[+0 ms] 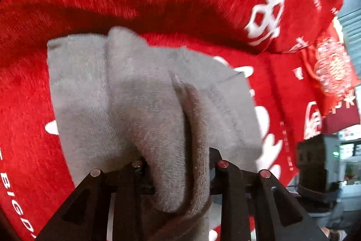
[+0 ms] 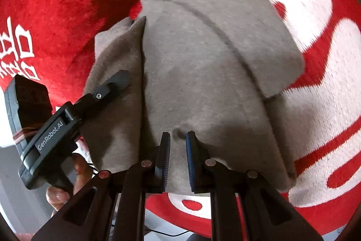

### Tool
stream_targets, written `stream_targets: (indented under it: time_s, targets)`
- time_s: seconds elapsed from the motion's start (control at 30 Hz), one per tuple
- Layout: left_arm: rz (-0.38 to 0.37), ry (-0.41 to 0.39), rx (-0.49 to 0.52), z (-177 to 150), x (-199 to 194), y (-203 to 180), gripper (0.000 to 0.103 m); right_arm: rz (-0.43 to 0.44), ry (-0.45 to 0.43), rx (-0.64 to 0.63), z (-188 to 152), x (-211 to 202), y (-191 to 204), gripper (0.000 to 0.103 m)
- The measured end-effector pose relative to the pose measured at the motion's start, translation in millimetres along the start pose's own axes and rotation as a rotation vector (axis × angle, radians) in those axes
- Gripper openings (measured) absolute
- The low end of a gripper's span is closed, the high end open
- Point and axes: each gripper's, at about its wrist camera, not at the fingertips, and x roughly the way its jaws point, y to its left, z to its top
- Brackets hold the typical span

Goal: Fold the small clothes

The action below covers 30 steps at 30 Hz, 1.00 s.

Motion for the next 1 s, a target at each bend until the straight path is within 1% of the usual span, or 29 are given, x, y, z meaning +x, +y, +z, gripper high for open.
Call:
stream_targets:
  time_s: [0.03,0.07,0.13,0.2,0.23,0.27,0.3,0.33,0.37,0.43,0.5,0.57,0.6,0.63,0.67,0.7,0.77,0.83,0.9,0.93,0.97,1.0]
  targets:
    - [0.003,-0.007,0.005,-4,-2,-1,0.045,0.002,0.001,0.0,0,-2,-1,0.016]
    - [0.007,-0.014,0.015,-5,-5,-4,0.061,0.004,0.001,0.001,1,-3,-2,0.016]
    - [0.04,-0.054,0.084,-7,-16,-22,0.072,0.01,-0.002,0.005,2,-6,-4,0.016]
    - [0.06,-0.081,0.174,-12,-27,-37,0.072,0.02,-0.015,0.018,6,-10,-5,0.021]
    - [0.07,-0.087,0.205,-14,-33,-42,0.072,0.031,-0.027,0.026,7,-14,-7,0.027]
    - [0.068,-0.095,0.211,-14,-40,-42,0.072,0.048,-0.043,0.037,9,-18,-8,0.037]
    - [0.058,-0.106,0.202,-14,-48,-40,0.072,0.07,-0.061,0.051,12,-22,-10,0.042]
    - [0.043,-0.117,0.18,-14,-56,-36,0.072,0.091,-0.071,0.064,14,-25,-12,0.052]
    - [0.034,-0.127,0.153,-13,-65,-30,0.072,0.126,-0.085,0.086,17,-28,-15,0.059]
    - [0.046,-0.15,0.106,-13,-82,-12,0.072,0.181,-0.106,0.133,25,-32,-12,0.06]
    - [0.076,-0.166,0.076,-16,-91,0,0.072,0.227,-0.115,0.178,30,-34,-16,0.06]
    - [0.139,-0.201,0.028,-20,-101,20,0.072,0.254,-0.115,0.193,36,-29,-13,0.06]
    - [0.178,-0.23,-0.017,-22,-107,33,0.072,0.266,-0.11,0.191,39,-25,-11,0.06]
    - [0.19,-0.238,-0.047,-25,-106,42,0.072,0.273,-0.104,0.188,44,-17,-5,0.06]
    - [0.196,-0.232,-0.075,-24,-102,49,0.072,0.28,-0.093,0.183,48,-11,0,0.061]
    - [0.199,-0.207,-0.1,-24,-93,55,0.072,0.285,-0.081,0.179,52,-5,4,0.061]
    - [0.194,-0.131,-0.13,-24,-71,69,0.072,0.292,-0.07,0.182,54,-4,8,0.062]
    - [0.188,-0.092,-0.116,-25,-53,67,0.072,0.309,-0.068,0.192,58,0,9,0.065]
    - [0.163,-0.063,-0.079,-28,-38,55,0.072,0.319,-0.067,0.198,58,-1,4,0.067]
    - [0.173,-0.064,-0.062,-29,-33,47,0.075,0.32,-0.066,0.203,57,-2,1,0.067]
    - [0.189,-0.07,-0.05,-29,-30,41,0.084,0.319,-0.066,0.214,57,-3,-2,0.067]
    - [0.192,-0.077,-0.036,-29,-27,34,0.084,0.319,-0.067,0.225,56,-5,-5,0.067]
